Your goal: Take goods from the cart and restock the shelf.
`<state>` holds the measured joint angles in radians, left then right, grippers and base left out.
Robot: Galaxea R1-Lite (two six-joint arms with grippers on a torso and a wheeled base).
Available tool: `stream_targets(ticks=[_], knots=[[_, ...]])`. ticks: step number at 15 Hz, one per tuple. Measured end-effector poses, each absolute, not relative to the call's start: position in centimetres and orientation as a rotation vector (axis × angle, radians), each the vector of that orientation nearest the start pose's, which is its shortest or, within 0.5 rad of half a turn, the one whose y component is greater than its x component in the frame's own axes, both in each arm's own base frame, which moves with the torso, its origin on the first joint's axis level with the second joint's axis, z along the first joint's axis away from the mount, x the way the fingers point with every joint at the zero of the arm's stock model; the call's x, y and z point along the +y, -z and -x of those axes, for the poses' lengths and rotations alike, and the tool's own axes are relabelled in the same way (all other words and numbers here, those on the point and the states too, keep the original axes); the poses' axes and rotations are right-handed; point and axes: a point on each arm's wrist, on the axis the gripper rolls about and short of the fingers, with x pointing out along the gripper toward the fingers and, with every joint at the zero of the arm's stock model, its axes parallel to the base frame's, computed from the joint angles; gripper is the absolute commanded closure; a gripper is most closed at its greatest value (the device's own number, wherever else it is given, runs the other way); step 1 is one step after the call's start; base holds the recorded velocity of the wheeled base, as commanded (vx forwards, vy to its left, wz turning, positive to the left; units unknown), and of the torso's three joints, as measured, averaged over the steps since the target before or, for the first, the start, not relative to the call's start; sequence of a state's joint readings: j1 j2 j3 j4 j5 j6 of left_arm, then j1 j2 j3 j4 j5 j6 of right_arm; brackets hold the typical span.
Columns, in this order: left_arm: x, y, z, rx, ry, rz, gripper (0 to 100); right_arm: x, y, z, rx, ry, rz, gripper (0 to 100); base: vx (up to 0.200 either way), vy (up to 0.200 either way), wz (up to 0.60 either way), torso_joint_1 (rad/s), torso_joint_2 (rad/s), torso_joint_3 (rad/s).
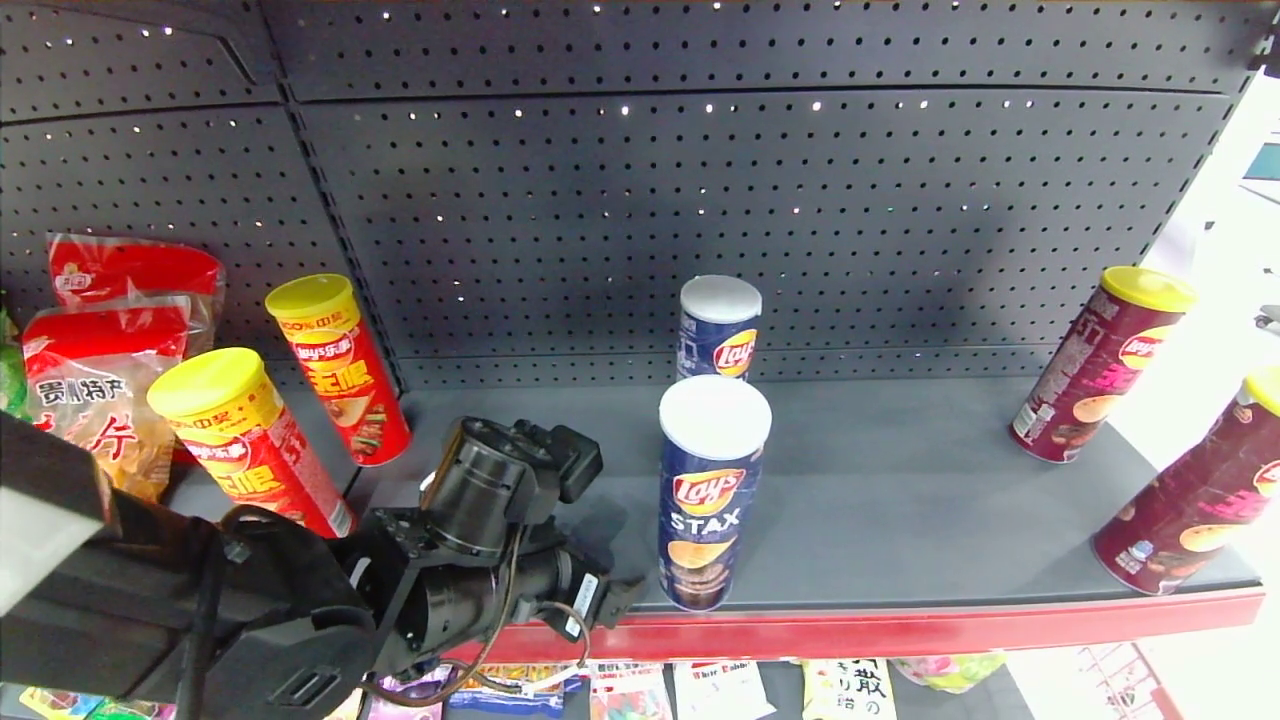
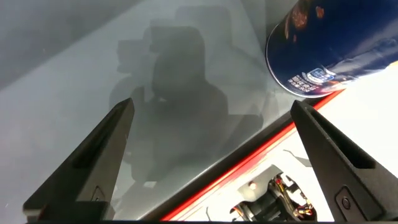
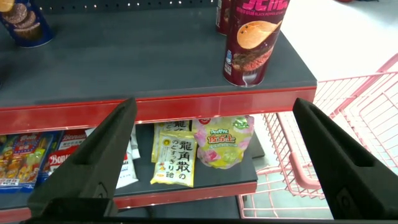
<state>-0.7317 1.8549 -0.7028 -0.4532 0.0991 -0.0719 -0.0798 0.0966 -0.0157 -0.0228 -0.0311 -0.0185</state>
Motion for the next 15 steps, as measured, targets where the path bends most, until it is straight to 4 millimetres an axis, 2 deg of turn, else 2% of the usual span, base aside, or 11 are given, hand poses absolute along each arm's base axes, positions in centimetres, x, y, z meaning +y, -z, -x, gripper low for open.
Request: stream_targets(ticks=[15], knots=[[-21.1,-9.0,-23.7,0.661,0.586,-0.213,0,0.1,-8.4,1.6,0.060,0.110,0.018,0,0.000,0.000,0.00,0.000,0.00,0.000]])
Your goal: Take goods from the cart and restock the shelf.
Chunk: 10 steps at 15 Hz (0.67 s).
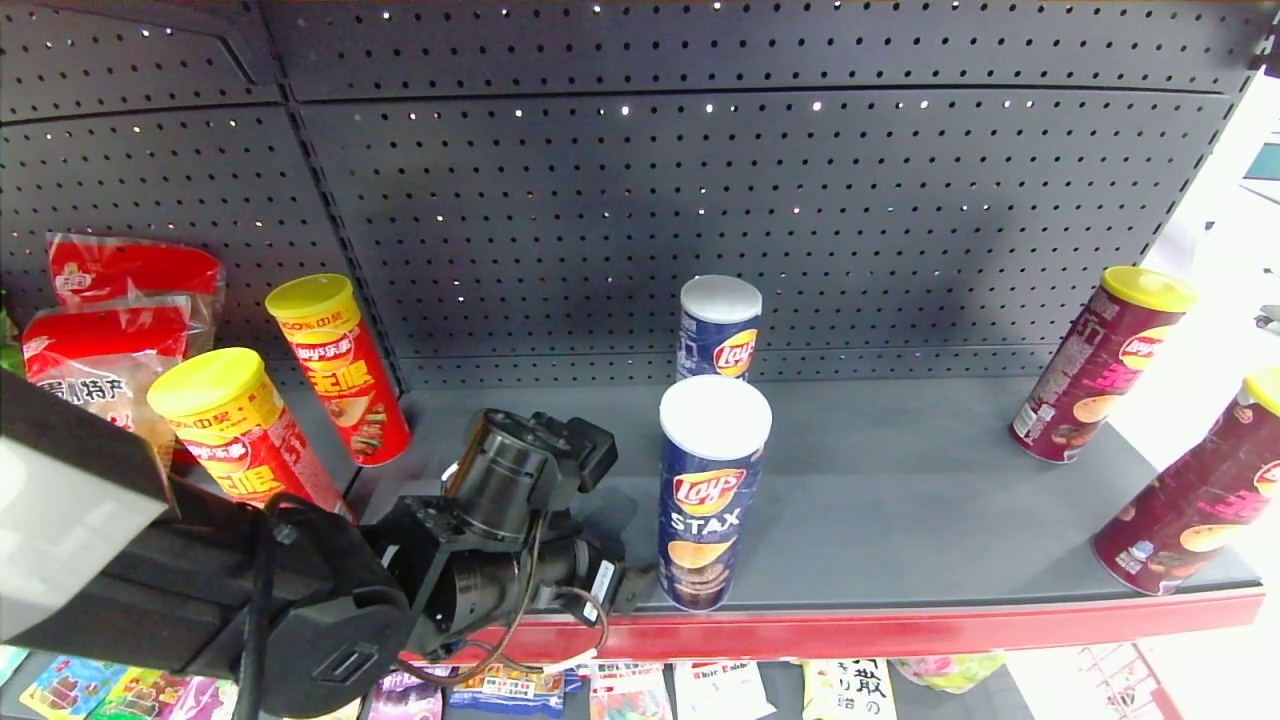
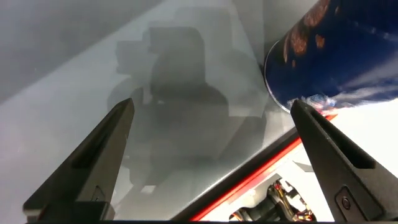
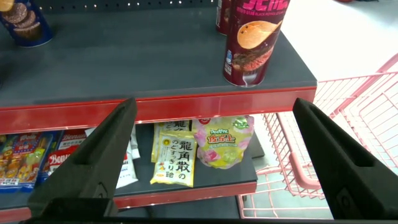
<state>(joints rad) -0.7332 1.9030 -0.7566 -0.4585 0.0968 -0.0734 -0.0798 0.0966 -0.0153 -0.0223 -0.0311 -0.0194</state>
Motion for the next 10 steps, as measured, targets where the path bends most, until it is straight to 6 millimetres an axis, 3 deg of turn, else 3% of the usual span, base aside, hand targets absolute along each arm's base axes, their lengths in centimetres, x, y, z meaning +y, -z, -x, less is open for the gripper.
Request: stream_targets(ticks=[10], knots=[[-21.58,-9.09,-24.11,0.653,0.590,-0.211,0,0.06,-8.40,1.60,0.060,0.111,0.018,0,0.000,0.000,0.00,0.000,0.00,0.000]])
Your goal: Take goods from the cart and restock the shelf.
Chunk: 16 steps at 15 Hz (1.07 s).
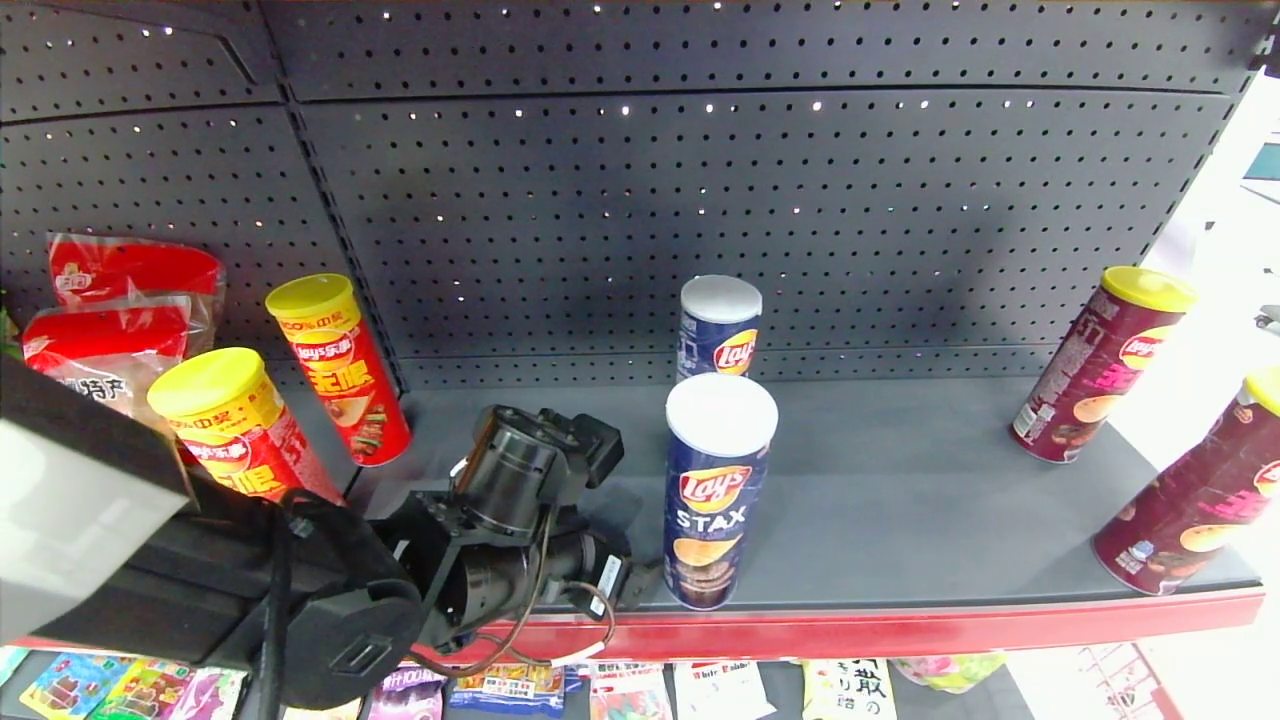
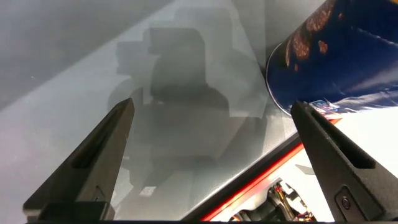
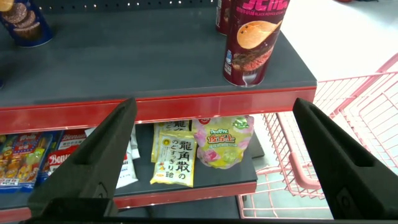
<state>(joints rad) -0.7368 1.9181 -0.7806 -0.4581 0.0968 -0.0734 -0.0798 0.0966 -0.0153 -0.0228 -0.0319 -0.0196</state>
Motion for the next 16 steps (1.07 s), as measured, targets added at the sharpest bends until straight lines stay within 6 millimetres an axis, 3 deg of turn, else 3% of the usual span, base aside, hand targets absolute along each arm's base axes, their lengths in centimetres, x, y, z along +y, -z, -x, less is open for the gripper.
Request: stream_targets(ticks=[16], knots=[[-22.00,-9.13,-24.23,0.647,0.596,-0.210,0,0.06,-8.40,1.60,0.060,0.109,0.017,0,0.000,0.000,0.00,0.000,0.00,0.000]])
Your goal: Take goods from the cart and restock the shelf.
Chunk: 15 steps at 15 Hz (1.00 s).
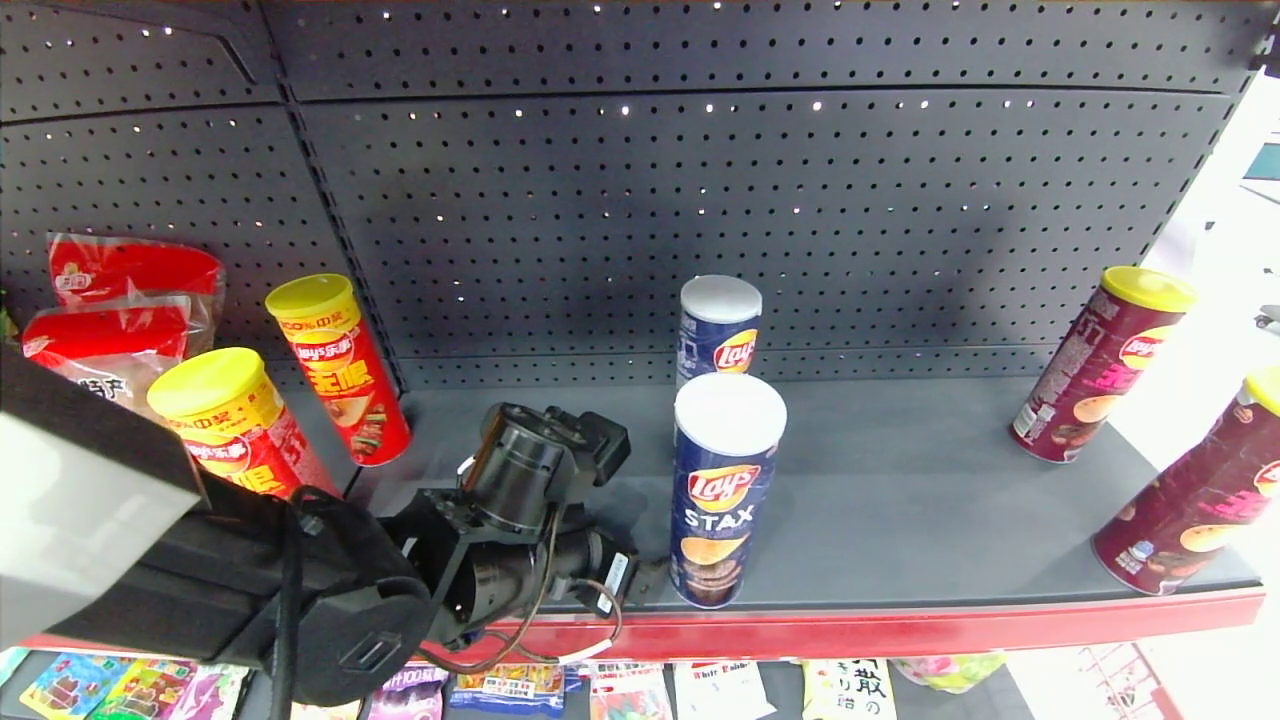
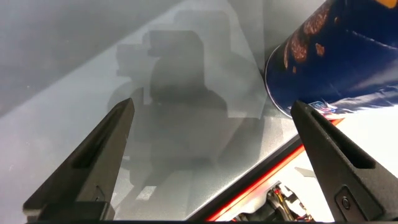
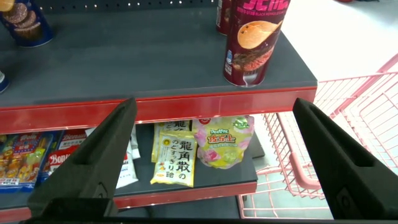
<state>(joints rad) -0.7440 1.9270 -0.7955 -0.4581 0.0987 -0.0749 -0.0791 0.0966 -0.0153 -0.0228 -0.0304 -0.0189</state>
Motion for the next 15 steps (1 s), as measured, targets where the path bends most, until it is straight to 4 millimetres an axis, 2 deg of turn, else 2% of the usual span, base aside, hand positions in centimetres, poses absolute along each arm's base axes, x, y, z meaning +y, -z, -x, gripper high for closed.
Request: stream_targets(ticks=[9,12,15], knots=[[-22.0,-9.0,-24.0,0.654,0.597,-0.213,0,0.1,-8.4,1.6,0.060,0.111,0.017,0,0.000,0.000,0.00,0.000,0.00,0.000],[-20.8,-8.7,-23.0,0.678,0.581,-0.225,0,0.1,-8.4,1.6,0.060,0.112,0.016,0,0.000,0.000,0.00,0.000,0.00,0.000],[-18.2,-9.6,-20.6,0.682,0.570,-0.222,0,0.1,-8.4,1.6,0.060,0.112,0.018,0,0.000,0.000,0.00,0.000,0.00,0.000]])
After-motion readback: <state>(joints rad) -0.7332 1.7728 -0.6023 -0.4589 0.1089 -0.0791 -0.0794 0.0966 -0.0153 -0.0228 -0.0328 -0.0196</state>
